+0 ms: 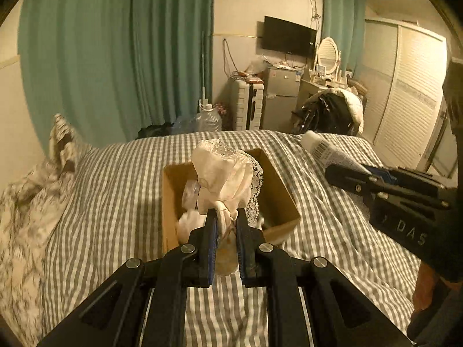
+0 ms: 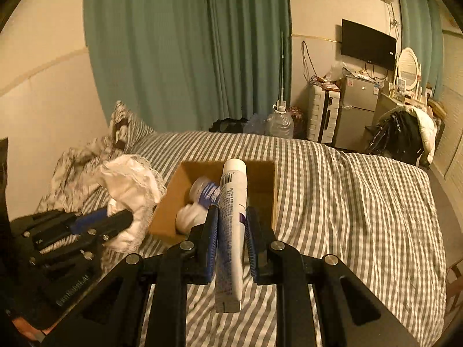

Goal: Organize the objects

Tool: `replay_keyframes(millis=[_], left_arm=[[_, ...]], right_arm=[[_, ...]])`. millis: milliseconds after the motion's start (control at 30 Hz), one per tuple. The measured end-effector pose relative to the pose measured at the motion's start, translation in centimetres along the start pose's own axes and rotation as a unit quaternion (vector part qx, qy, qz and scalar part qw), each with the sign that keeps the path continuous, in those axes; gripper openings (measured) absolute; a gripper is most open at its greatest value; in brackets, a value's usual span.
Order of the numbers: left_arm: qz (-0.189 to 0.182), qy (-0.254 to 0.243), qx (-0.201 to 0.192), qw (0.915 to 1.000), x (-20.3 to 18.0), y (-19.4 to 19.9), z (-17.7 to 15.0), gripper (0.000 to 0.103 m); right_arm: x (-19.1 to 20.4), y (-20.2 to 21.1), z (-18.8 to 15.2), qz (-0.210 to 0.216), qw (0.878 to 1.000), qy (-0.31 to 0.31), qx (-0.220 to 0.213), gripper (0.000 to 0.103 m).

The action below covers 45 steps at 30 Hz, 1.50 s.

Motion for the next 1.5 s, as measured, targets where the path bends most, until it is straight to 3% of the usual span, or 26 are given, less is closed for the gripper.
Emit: replay_keyframes(millis=[200,400,533,633,700,733,767,833,967,1100,1167,1367,1500], left_arm=[[-0.010,-0.008,0.016,0.9998,0.6,-6.5,2.0,0.012],[-0.023,-0.009,0.045,0.9987,1.9,-13.1,1.3,0.012],[-0.029,-0.009,0.053,0.9981,2.2,-15.3,0.2,0.012],[-0.028,-0.007,0.058,0.9979,2.4,-15.8,-0.3,0.023],[-0.028,-0.001,0.060,0.9978,2.5,-15.6,-0.3,0.038],[-0.024,0.005,0.058,0.9980,2.7,-15.0,-0.2,0.051],[-0.020,0.009,0.053,0.9984,2.8,-14.4,0.0,0.057],[-0.010,0.015,0.038,0.9991,3.0,-12.5,0.6,0.058],[0.020,0.017,0.007,0.9996,3.1,-8.2,2.0,0.083],[0.031,0.030,-0.035,0.9984,3.1,-2.6,3.5,0.084],[0.038,0.032,-0.050,0.9975,3.0,-0.6,4.2,0.093],[0.065,0.033,-0.105,0.9919,2.2,6.7,4.5,0.103],[0.078,0.040,-0.130,0.9876,1.7,10.4,4.0,0.103]], right_arm=[[-1.5,-6.6,2.8,-0.008,1.000,-0.019,0.016,0.017],[-3.2,-13.2,2.7,-0.016,0.998,-0.035,0.045,0.018],[-3.6,-16.2,1.6,-0.011,0.997,-0.039,0.063,0.019],[-3.7,-16.6,1.3,-0.013,0.997,-0.037,0.065,0.021],[-3.7,-15.9,1.3,-0.016,0.997,-0.037,0.060,0.040],[-3.7,-15.3,1.5,-0.016,0.998,-0.037,0.055,0.045],[-3.7,-14.3,1.8,-0.017,0.998,-0.037,0.046,0.048],[-3.6,-12.3,2.5,-0.018,0.999,-0.037,0.031,0.049],[-3.0,-7.2,3.8,-0.024,0.999,-0.031,-0.003,0.061],[-1.9,-1.5,4.7,-0.032,0.999,-0.020,-0.038,0.068],[-1.4,1.3,4.9,-0.033,0.998,-0.014,-0.054,0.072],[-0.3,8.5,4.3,-0.041,0.994,0.003,-0.100,0.086],[0.1,12.6,3.2,-0.046,0.990,0.009,-0.132,0.094]])
Point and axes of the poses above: each gripper's, at about its wrist camera, not at the fingertips, and y roughly against the way its jaws point, x to its left, z to its top, the point moved 1 cm from there along -y, roughly the way its jaws point, and after that the axes turned 12 degrees about -y, right-handed, at the moved point
